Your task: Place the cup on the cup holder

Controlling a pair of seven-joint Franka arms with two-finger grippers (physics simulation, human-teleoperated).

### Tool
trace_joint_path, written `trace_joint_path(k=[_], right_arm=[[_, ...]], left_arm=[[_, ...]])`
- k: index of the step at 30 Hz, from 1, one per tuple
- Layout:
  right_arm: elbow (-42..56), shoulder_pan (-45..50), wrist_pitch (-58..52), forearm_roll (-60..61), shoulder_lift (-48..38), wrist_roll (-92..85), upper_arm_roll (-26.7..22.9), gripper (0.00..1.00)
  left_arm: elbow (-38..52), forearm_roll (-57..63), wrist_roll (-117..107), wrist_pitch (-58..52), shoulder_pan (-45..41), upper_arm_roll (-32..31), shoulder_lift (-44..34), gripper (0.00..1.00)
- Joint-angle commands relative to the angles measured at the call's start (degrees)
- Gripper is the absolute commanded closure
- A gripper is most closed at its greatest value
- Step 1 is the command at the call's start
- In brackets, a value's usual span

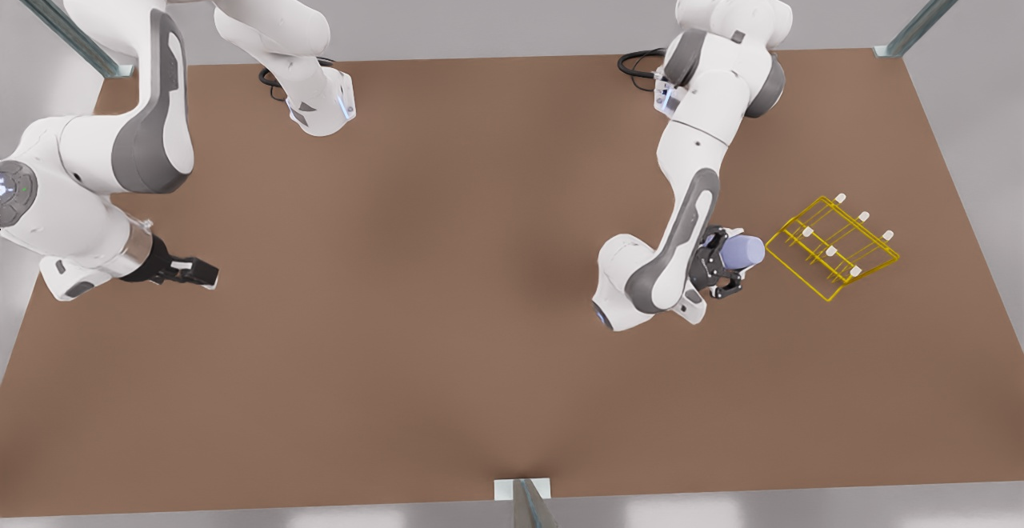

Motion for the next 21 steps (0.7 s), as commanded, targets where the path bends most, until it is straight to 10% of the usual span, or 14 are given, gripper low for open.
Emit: trace_joint_path(k=[1, 21], right_arm=[[-0.2, 0.2, 2.2, -1.5, 0.1, -3.6, 0.1, 0.0], [0.1, 1.3, 2.4, -1.5, 1.1, -3.5, 0.1, 0.0]], left_arm=[[-0.6, 0.2, -3.6, -0.6, 1.4, 0.0, 0.0, 0.31], [-24.7, 10.9, -20.9, 14.7, 8.8, 0.1, -8.6, 0.31]])
